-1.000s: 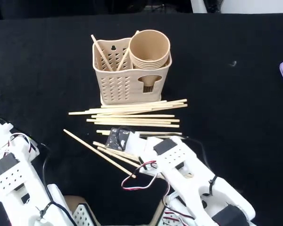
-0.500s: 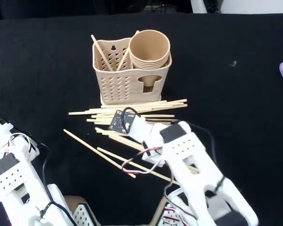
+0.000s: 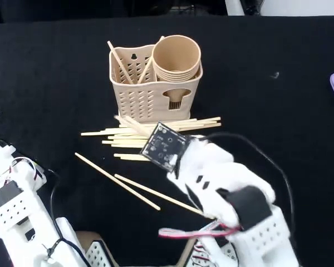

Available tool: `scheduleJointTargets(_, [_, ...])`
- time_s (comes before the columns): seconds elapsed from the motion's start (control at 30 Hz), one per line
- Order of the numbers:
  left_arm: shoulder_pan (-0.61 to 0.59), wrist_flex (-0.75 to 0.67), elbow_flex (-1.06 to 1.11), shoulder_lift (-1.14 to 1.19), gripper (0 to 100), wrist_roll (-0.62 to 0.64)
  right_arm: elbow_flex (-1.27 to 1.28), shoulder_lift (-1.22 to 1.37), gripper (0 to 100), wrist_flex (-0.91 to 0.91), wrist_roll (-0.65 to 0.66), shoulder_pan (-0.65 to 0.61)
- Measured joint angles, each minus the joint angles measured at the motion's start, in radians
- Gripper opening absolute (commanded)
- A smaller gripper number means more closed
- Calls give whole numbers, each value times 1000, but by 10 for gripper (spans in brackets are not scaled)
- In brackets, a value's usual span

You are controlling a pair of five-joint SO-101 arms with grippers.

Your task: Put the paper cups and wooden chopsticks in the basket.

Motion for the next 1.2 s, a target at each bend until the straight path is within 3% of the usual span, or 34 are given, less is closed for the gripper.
scheduleJointTargets(0.37, [0,0,0,0,163,0,-265,362,11,-302,-166,-68])
scheduleJointTargets(0.7, [0,0,0,0,163,0,-654,644,11,-520,-466,-68])
scheduleJointTargets(0.97, [0,0,0,0,163,0,-687,850,11,-861,-489,-66])
scheduleJointTargets(1.2, [0,0,0,0,163,0,-687,916,11,-965,-489,-66])
